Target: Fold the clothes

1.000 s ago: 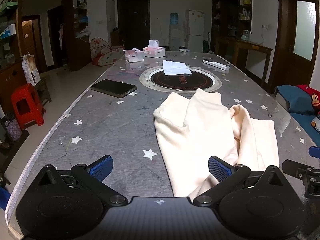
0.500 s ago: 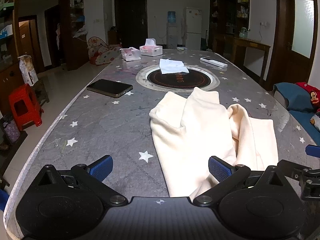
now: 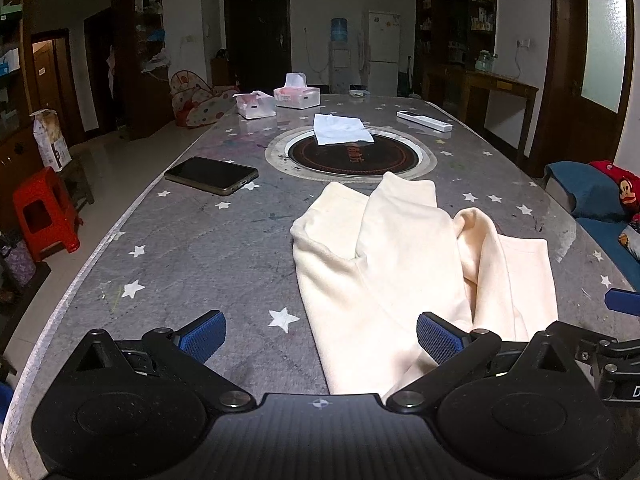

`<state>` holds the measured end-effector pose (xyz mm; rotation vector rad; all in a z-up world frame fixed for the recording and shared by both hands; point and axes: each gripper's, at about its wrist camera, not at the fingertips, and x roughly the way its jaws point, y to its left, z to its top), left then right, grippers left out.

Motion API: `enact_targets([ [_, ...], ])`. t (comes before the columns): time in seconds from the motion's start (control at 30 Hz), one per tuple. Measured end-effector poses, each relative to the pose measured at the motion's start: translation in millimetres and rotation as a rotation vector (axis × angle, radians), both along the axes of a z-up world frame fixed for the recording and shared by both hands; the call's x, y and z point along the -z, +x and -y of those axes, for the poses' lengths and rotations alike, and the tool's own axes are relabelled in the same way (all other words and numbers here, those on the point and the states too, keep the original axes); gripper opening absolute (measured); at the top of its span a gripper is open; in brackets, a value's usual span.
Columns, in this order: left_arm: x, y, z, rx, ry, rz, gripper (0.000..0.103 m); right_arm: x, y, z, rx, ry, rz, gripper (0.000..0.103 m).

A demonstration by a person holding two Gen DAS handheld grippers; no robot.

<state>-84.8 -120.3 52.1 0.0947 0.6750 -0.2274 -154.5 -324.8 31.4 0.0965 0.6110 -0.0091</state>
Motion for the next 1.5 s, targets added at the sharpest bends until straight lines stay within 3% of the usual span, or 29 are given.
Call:
enact_targets([
  [1.07, 6.8, 35.5, 11.7, 0.028, 0.024, -0.010, 0.103, 2.4, 48.3, -0.8, -0.032, 0.039, -0.031, 0.101],
  [1.37, 3.2, 52.3, 8.3, 0.033, 0.044, 0.009, 0.103, -3.7, 84.5, 7.7, -0.053, 0.110, -0.040, 0.074],
  [1.5, -1.8, 62.2, 8.2, 0.046, 0.033, 0.013, 0.103, -1.1, 109.3, 13.0, -0.055, 0.114, -0.067, 0.055],
])
